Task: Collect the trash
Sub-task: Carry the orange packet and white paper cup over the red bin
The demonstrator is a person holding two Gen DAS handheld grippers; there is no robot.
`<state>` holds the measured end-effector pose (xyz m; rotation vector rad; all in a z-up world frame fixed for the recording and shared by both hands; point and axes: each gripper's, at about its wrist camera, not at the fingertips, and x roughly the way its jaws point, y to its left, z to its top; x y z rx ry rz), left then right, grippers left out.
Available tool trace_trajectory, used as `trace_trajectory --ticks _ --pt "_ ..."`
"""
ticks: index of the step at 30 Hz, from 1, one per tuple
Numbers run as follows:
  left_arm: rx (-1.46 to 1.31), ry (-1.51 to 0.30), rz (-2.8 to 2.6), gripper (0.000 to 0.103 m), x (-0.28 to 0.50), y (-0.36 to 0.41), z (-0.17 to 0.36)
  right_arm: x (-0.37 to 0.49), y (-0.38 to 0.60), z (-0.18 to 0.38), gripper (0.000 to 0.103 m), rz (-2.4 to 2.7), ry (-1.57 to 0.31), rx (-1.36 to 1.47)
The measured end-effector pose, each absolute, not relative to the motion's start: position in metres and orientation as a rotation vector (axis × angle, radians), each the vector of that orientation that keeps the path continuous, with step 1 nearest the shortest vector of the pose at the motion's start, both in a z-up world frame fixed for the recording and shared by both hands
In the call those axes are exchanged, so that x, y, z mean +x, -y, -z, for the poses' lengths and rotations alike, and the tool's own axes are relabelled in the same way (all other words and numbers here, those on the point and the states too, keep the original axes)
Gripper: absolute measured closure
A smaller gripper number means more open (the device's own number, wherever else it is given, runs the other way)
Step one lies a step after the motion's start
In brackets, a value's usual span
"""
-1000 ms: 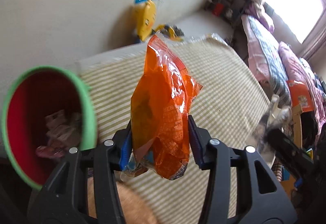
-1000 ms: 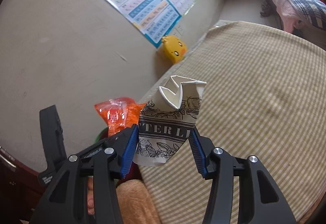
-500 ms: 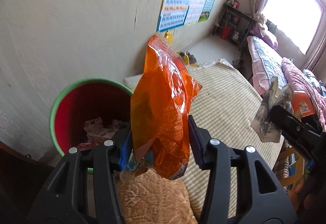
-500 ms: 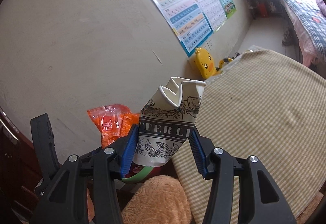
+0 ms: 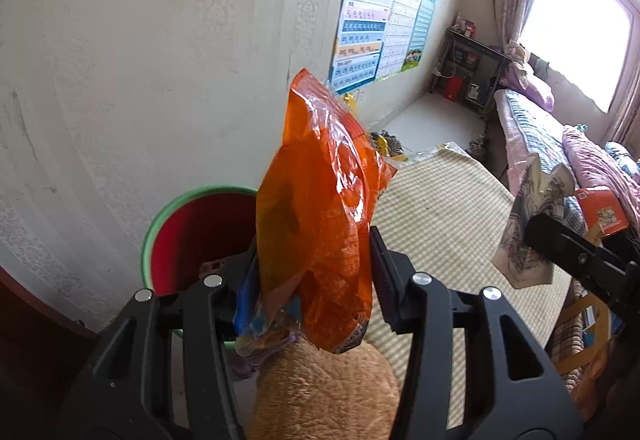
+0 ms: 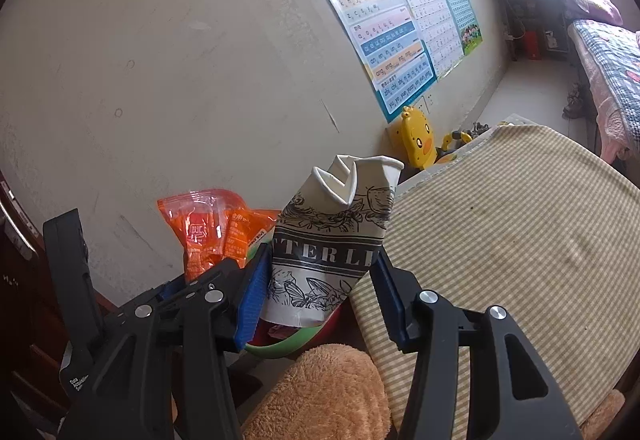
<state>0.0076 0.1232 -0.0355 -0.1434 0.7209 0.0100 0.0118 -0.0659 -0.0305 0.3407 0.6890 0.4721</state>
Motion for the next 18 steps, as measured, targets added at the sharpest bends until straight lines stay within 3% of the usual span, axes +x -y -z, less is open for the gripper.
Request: trace_trajectory --ticks 18 --pt "-0.133 -0.73 -0.113 0.056 0.009 -0.154 0.045 0.028 0.029 0.042 0.054 -0.535 -0.719 0.293"
